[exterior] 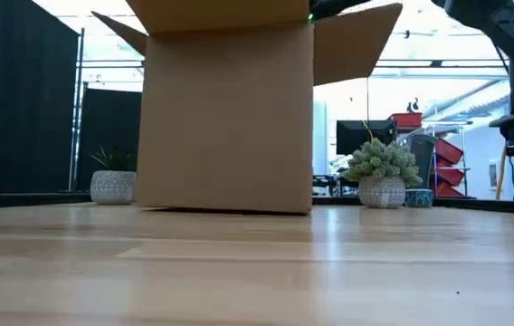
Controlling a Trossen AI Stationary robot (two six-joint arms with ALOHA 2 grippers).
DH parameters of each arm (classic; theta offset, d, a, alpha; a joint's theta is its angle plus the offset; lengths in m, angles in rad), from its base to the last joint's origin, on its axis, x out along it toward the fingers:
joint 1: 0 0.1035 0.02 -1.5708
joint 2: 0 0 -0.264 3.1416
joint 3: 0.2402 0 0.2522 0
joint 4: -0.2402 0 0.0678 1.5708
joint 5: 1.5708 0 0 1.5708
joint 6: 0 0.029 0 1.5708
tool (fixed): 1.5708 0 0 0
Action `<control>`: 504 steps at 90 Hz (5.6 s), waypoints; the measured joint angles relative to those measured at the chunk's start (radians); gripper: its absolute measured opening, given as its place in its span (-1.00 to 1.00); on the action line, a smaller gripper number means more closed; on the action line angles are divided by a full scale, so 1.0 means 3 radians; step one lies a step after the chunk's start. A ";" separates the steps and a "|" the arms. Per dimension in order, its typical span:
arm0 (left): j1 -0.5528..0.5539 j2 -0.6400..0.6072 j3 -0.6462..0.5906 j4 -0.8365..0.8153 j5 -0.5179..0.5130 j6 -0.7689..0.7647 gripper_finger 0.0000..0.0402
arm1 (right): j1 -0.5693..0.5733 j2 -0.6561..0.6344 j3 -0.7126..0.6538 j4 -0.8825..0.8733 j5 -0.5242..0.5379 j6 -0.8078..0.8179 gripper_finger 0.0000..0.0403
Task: Wrap mug
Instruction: Put the wrapped orange mug into the brown box, then return to Home Position
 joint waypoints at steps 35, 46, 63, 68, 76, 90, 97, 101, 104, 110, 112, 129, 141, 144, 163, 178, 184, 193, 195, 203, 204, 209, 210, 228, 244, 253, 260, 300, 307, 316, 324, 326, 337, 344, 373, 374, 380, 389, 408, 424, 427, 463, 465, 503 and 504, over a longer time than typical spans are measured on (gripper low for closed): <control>0.0000 0.0000 0.0000 0.0000 0.0000 -0.0001 -0.31 | -0.0006 -0.0875 0.0014 0.0063 0.0026 -0.0115 0.48; 0.0000 0.0000 0.0000 0.0001 0.0024 -0.0001 -0.31 | 0.0019 -0.1145 0.0014 0.0041 -0.0346 -0.0073 0.46; -0.0045 0.0000 0.0000 -0.0006 0.0143 -0.0086 -0.31 | 0.0197 -0.1611 0.0014 -0.0077 -0.1683 -0.0132 0.34; -0.0093 0.0000 0.0000 -0.0025 0.0204 -0.0086 -0.33 | 0.0355 -0.1749 0.0015 -0.0070 -0.1768 -0.0105 0.26; -0.0182 -0.0001 -0.0033 -0.0026 0.0215 -0.0084 -0.43 | 0.0650 -0.1948 -0.0076 -0.0078 -0.1549 -0.0056 0.09; -0.0246 -0.0148 -0.0292 -0.0260 0.0233 -0.0219 -0.81 | 0.1020 -0.2439 -0.0795 0.0074 -0.0981 0.0141 -0.31; -0.0262 -0.0353 -0.0495 -0.0243 0.0351 -0.0322 -0.96 | 0.1081 -0.2784 -0.1355 0.0343 -0.0918 0.0298 -0.51; -0.0266 -0.0494 -0.0631 -0.0240 0.0455 -0.0367 -0.97 | 0.1082 -0.2988 -0.1693 0.0507 -0.0918 0.0366 -0.62; -0.0266 -0.0601 -0.0745 -0.0196 0.0552 -0.0412 -0.97 | 0.1082 -0.3148 -0.1951 0.0634 -0.0917 0.0423 -0.69; -0.0263 -0.0818 -0.0998 -0.0003 0.0743 -0.0436 -0.97 | 0.1078 -0.3460 -0.2465 0.0944 -0.0904 0.0554 -0.83; -0.0261 -0.0892 -0.1082 0.0083 0.0813 -0.0434 -0.97 | 0.1078 -0.3567 -0.2630 0.1045 -0.0901 0.0595 -0.87; -0.0229 -0.1567 -0.1939 0.0944 0.1475 -0.0248 -0.97 | 0.1078 -0.4344 -0.3769 0.2154 -0.1024 0.0764 -0.97; -0.0070 -0.1922 -0.2583 0.1463 0.1724 -0.0189 -0.97 | 0.1056 -0.4698 -0.4447 0.2698 -0.1167 0.0766 -0.98; -0.0024 -0.2028 -0.2721 0.1554 0.1754 -0.0170 -0.97 | 0.1046 -0.4763 -0.4584 0.2780 -0.1186 0.0728 -0.99; 0.0211 -0.2613 -0.3108 0.1364 0.1180 -0.0320 -0.97 | 0.0960 -0.4938 -0.5080 0.2925 -0.1002 0.0754 -0.98; 0.0230 -0.2707 -0.3116 0.1348 0.1096 -0.0658 -0.97 | 0.0963 -0.4926 -0.5182 0.3094 -0.1008 0.1374 -0.99; 0.0231 -0.2705 -0.3163 0.1374 0.1154 -0.0496 -0.97 | 0.0967 -0.4959 -0.5264 0.3181 -0.1086 0.1274 -0.99; 0.0230 -0.2701 -0.3287 0.1538 0.1295 -0.0335 -0.97 | 0.0991 -0.5107 -0.5446 0.3292 -0.1199 0.1063 -0.99; 0.0230 -0.2704 -0.3325 0.1608 0.1330 -0.0316 -0.97 | 0.0991 -0.5159 -0.5494 0.3373 -0.1198 0.1058 -0.99; 0.0228 -0.2809 -0.3544 0.1930 0.1370 -0.0252 -0.97 | 0.1000 -0.5390 -0.5734 0.3732 -0.1181 0.1101 -0.99; 0.0228 -0.2824 -0.3569 0.1975 0.1371 -0.0244 -0.97 | 0.1002 -0.5420 -0.5765 0.3774 -0.1175 0.1109 -0.99; 0.0237 -0.2896 -0.3702 0.2236 0.1372 -0.0190 -0.97 | 0.1003 -0.5557 -0.5916 0.4002 -0.1098 0.1162 -0.99; 0.0240 -0.2907 -0.3732 0.2290 0.1373 -0.0177 -0.97 | 0.1001 -0.5586 -0.5947 0.4049 -0.1073 0.1175 -0.99; 0.0267 -0.3135 -0.4143 0.2741 0.1378 -0.0169 -0.97 | 0.1000 -0.5949 -0.6410 0.4524 -0.0627 0.1261 -0.99; 0.0264 -0.3300 -0.4257 0.2741 0.1404 -0.0089 -0.97 | 0.0999 -0.6157 -0.6616 0.4590 -0.0382 0.1268 -0.99; 0.0264 -0.3385 -0.4335 0.2801 0.1419 -0.0021 -0.97 | 0.1000 -0.6274 -0.6826 0.4762 -0.0373 0.1310 -0.99; 0.0267 -0.3469 -0.4424 0.2882 0.1524 0.0043 -0.97 | 0.1003 -0.6323 -0.6840 0.4671 -0.0372 0.1281 -0.99; 0.0508 -0.3812 -0.4790 0.2893 0.2199 0.0031 -0.97 | 0.1003 -0.6349 -0.6836 0.4680 -0.0383 0.1099 -0.99; 0.0652 -0.3867 -0.4790 0.2856 0.2418 0.0053 -0.97 | 0.1003 -0.6349 -0.6836 0.4673 -0.0386 0.1045 -0.99; 0.0852 -0.3869 -0.4790 0.2853 0.2431 0.0065 -0.97 | 0.1003 -0.6349 -0.6836 0.4655 -0.0386 0.1018 -0.99; 0.1033 -0.3871 -0.4790 0.2854 0.2430 0.0088 -0.97 | 0.1003 -0.6349 -0.6836 0.4654 -0.0388 0.1021 -0.99; 0.1069 -0.3869 -0.4790 0.2853 0.2430 0.0090 -0.97 | 0.1003 -0.6349 -0.6836 0.4649 -0.0387 0.1020 -0.99; 0.1213 -0.3869 -0.4790 0.2852 0.2432 0.0125 -0.97 | 0.1003 -0.6349 -0.6836 0.4551 -0.0387 0.0878 -0.99; 0.1227 -0.3862 -0.4791 0.2852 0.2433 0.0100 -0.97 | 0.1003 -0.6344 -0.6836 0.4525 -0.0387 0.0860 -0.99; 0.1225 -0.3857 -0.4791 0.2854 0.2433 0.0098 -0.97 | 0.1003 -0.6344 -0.6836 0.4503 -0.0387 0.0987 -0.99; 0.1225 -0.3857 -0.4791 0.2854 0.2433 0.0098 -0.97 | 0.1003 -0.6344 -0.6836 0.4503 -0.0387 0.0987 -0.99; 0.1225 -0.3857 -0.4791 0.2853 0.2433 0.0098 -0.97 | 0.1003 -0.6344 -0.6836 0.4502 -0.0387 0.0989 -0.99; 0.1225 -0.3857 -0.4791 0.2854 0.2433 0.0098 -0.97 | 0.1003 -0.6344 -0.6836 0.4502 -0.0387 0.0994 -0.99; 0.1225 -0.3857 -0.4791 0.2854 0.2433 0.0098 -0.97 | 0.1003 -0.6344 -0.6836 0.4502 -0.0387 0.0995 -0.99; 0.1225 -0.3857 -0.4791 0.2854 0.2433 0.0097 -0.97 | 0.1003 -0.6344 -0.6836 0.4502 -0.0386 0.0995 -0.99; 0.1225 -0.3857 -0.4791 0.2854 0.2433 0.0097 -0.97 | 0.1003 -0.6344 -0.6836 0.4502 -0.0386 0.0995 -0.99; 0.1225 -0.3857 -0.4793 0.2856 0.2433 0.0097 -0.97 | 0.1003 -0.6344 -0.6836 0.4502 -0.0386 0.0995 -0.99; 0.1225 -0.3857 -0.4793 0.2856 0.2433 0.0097 -0.97 | 0.1003 -0.6344 -0.6836 0.4502 -0.0386 0.0995 -0.99; 0.1225 -0.3857 -0.4793 0.2856 0.2432 0.0096 -0.97 | 0.1003 -0.6344 -0.6836 0.4502 -0.0385 0.0995 -0.99; 0.1225 -0.3857 -0.4793 0.2856 0.2432 0.0096 -0.97 | 0.1003 -0.6344 -0.6836 0.4502 -0.0386 0.0995 -0.99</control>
